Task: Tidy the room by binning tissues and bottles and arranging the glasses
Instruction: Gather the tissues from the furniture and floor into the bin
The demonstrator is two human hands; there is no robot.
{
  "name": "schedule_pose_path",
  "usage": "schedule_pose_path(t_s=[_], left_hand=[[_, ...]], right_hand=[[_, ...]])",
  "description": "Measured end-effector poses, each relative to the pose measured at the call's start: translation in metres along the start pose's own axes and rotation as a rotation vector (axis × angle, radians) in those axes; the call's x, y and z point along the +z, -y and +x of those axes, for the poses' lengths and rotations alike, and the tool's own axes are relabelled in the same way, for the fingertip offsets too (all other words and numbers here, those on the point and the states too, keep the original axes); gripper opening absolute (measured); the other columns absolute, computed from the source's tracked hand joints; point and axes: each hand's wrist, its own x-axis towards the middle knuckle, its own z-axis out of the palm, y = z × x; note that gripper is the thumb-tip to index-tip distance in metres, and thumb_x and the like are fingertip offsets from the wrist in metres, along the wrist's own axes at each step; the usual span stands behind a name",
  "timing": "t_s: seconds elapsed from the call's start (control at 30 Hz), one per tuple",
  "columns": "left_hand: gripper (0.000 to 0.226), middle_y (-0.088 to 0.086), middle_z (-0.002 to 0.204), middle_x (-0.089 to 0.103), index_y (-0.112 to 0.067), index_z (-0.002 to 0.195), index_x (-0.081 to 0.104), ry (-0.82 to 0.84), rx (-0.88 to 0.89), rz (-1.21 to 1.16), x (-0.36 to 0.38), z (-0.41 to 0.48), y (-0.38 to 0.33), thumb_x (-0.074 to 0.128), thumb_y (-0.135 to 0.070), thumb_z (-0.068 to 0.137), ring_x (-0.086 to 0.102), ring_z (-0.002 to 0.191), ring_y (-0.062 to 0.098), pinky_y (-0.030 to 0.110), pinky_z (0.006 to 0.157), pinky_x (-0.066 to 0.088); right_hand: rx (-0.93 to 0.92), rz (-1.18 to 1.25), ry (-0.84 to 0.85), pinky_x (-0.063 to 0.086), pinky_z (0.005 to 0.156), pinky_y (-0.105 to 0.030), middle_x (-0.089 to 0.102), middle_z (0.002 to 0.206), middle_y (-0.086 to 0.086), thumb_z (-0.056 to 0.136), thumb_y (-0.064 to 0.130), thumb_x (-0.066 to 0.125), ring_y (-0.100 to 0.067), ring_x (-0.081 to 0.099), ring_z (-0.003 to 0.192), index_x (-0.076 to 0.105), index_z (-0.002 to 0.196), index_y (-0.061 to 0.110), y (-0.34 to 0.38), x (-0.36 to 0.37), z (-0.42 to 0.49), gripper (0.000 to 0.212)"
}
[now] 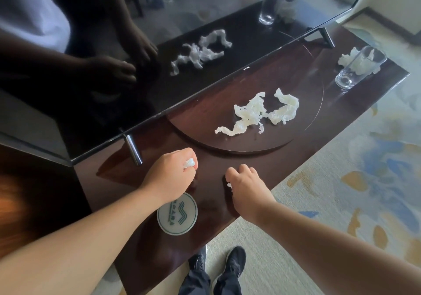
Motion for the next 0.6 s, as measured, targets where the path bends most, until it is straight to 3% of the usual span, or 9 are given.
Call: schedule_pose_path(t_s=[0.2, 0.3, 0.4, 0.6], left_hand=[[0.013, -0.006, 0.071, 0.06, -0.018, 0.075, 0.054, -0.007, 0.043, -0.02, -0.003, 0.002, -0.008, 0.047, -0.008, 0.08, 0.055, 0.068, 0.014, 0.026, 0.055, 0.042], [0.006, -0.005, 0.065, 0.055, -0.018, 0.072, 0.051, -0.011, 0.098, -0.047, -0.008, 0.002, -0.017, 0.049, -0.018, 0.077, 0.053, 0.064, 0.017, 0.029, 0.055, 0.043], [0.018, -0.005, 0.063, 0.053, -0.019, 0.069, 0.049, -0.02, 0.165, -0.078, -0.016, 0.003, -0.032, 0.046, -0.035, 0.076, 0.052, 0.063, 0.016, 0.032, 0.055, 0.045], [0.05, -0.004, 0.049, 0.039, -0.012, 0.059, 0.035, -0.105, 0.27, -0.068, -0.036, 0.008, -0.07, 0.047, -0.049, 0.09, 0.037, 0.049, 0.015, 0.033, 0.049, 0.029]], right_hand=[[0.024, 0.051, -0.062, 0.043, 0.077, -0.033, 0.045, 0.101, -0.005, 0.087, 0.0, 0.041, -0.024, 0.044, 0.091, 0.047, 0.105, 0.015, 0.002, -0.016, -0.007, 0.023], [0.04, 0.118, -0.109, 0.049, 0.069, -0.033, 0.045, 0.102, -0.005, 0.09, 0.001, 0.041, -0.025, 0.055, 0.082, 0.05, 0.103, 0.015, 0.005, -0.035, -0.016, 0.021], [0.047, 0.149, -0.164, 0.052, 0.058, -0.032, 0.042, 0.1, 0.0, 0.093, 0.005, 0.043, -0.021, 0.057, 0.069, 0.052, 0.101, 0.018, 0.006, -0.055, -0.026, 0.017], [0.061, 0.198, -0.28, 0.04, 0.063, -0.023, 0.049, 0.098, 0.004, 0.088, 0.008, 0.045, -0.016, 0.053, 0.082, 0.052, 0.098, 0.023, -0.001, -0.098, -0.05, 0.019]])
